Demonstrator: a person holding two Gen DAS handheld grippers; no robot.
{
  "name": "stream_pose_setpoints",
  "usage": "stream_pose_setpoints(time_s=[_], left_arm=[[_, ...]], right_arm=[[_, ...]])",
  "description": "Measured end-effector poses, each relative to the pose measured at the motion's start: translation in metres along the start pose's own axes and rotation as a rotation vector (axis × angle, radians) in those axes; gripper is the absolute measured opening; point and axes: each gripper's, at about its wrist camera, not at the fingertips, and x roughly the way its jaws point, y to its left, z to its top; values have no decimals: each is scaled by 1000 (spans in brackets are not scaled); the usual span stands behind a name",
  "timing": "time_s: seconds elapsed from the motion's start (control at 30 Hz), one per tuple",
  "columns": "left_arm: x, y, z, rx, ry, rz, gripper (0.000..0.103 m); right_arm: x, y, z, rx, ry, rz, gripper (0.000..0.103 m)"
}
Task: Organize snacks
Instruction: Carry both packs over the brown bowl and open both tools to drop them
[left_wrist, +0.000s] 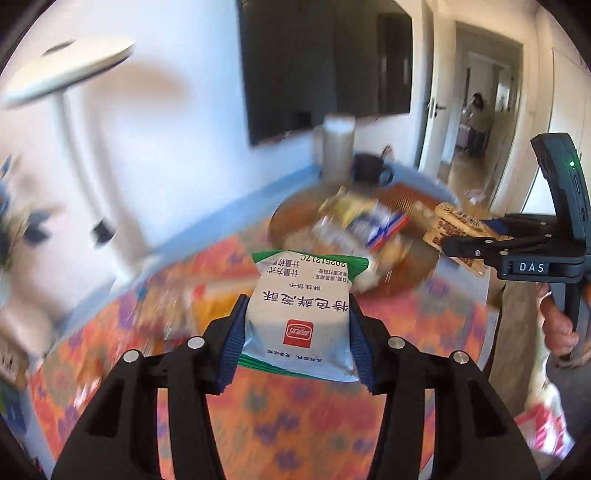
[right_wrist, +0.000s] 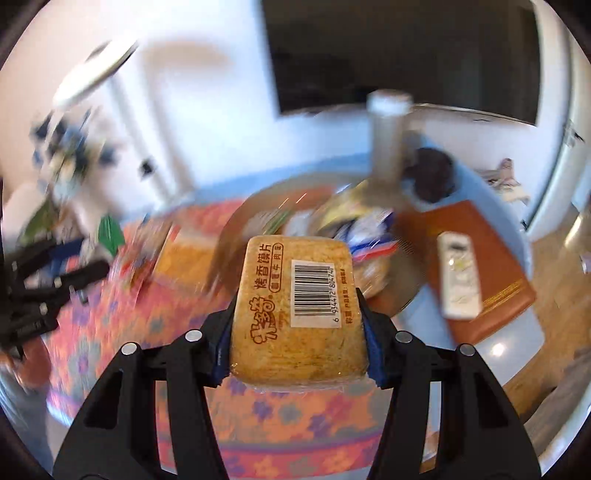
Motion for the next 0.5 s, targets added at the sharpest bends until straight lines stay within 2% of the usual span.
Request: stream_pose_setpoints(time_s=[0.1, 0.2, 0.33, 0.5], left_arm=[[26, -7, 34, -8, -14, -37, 49], [58, -11, 56, -27, -8, -72, 49], [97, -10, 62, -49, 12, -127, 49], [135, -4, 61, -57, 34, -165, 50]], right_arm=[[6, -26, 31, 102, -18, 4, 57], [24, -40, 60, 186, -5, 50, 57], [63, -44, 94, 219, 39, 66, 57], [105, -39, 116, 221, 73, 59, 57]])
